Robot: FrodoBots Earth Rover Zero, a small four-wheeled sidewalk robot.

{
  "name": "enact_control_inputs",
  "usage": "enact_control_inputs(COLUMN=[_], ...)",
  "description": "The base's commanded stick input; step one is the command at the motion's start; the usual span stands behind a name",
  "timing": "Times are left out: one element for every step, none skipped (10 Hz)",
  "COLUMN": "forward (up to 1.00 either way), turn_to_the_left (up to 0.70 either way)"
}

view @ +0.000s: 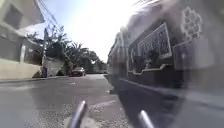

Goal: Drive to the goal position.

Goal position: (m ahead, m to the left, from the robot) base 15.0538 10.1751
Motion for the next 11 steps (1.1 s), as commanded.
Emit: enact_control_inputs(forward=[0.85,0.85,0.85,0.85,0.85,0.85,0.85,0.85,0.85,0.85,0.85], turn_to_the_left=[0.00,0.00,0.00,0.00,0.00,0.00,0.00,0.00,0.00,0.00,0.00])
